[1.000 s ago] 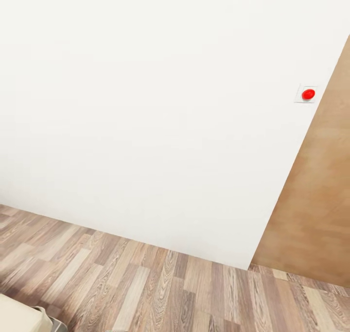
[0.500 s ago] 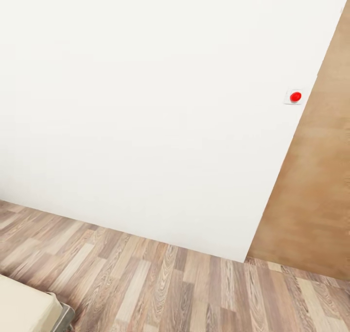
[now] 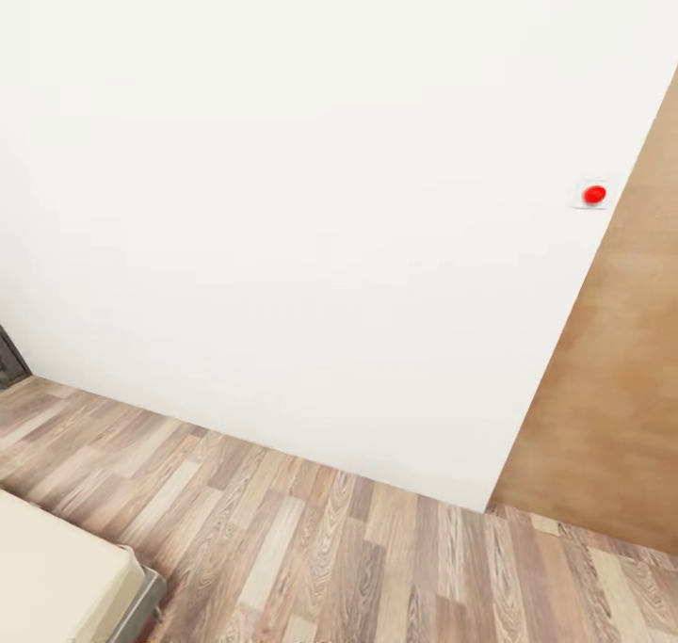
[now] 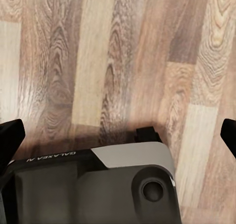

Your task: Put all the toys in the child's room - the three board games (two on the bed and one on the table), the two jigsaw puzzles on the table, and the tennis ball on the table - inside the toy box on the table in the child's room.

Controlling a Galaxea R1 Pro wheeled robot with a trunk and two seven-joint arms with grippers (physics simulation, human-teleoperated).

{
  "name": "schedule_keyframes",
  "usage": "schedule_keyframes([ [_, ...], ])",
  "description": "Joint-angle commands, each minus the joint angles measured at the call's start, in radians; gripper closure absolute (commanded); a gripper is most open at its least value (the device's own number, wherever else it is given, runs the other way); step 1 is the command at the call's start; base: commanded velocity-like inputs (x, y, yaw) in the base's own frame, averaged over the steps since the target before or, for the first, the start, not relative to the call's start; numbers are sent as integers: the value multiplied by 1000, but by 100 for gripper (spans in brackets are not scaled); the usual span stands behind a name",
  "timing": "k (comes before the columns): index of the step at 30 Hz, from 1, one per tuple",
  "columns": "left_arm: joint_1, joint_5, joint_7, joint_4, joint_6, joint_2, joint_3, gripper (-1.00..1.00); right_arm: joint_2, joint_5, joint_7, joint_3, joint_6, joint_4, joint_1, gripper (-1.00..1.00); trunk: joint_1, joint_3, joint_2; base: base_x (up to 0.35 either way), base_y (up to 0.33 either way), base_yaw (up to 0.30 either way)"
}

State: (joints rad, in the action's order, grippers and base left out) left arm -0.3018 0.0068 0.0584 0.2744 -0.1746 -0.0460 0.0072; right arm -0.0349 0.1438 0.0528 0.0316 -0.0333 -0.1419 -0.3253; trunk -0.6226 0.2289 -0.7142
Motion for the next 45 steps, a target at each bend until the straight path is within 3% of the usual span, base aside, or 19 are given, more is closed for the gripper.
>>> schedule_keyframes([
  [1,0,1,4,2,-4,-1,1,-100,0,6,3,2,-4,-2,0,-100,4,-2,6,-167,0,281],
  [20,0,4,6,0,-3,8,9,-100,-2,-1,7,-3,-3,-2,-1,-100,77,-55,139,-81,0,285],
  [26,0,1,0,-3,-7,8,98,-100,-2,-1,8,-4,-2,-2,-1,-100,100,-70,181,0,0,277],
  [29,0,-1,-1,-4,-9,7,120,-100,-2,-1,10,-4,-2,-1,-1,-100,111,-77,202,0,0,272],
  [37,0,-3,-2,-4,-5,5,129,-100,-2,-2,81,-4,-3,-2,-1,-100,142,-96,258,0,0,269],
  [45,0,1,-1,-4,-3,7,132,-100,-3,-3,94,-5,-2,-1,-1,-100,173,-114,314,0,0,264],
])
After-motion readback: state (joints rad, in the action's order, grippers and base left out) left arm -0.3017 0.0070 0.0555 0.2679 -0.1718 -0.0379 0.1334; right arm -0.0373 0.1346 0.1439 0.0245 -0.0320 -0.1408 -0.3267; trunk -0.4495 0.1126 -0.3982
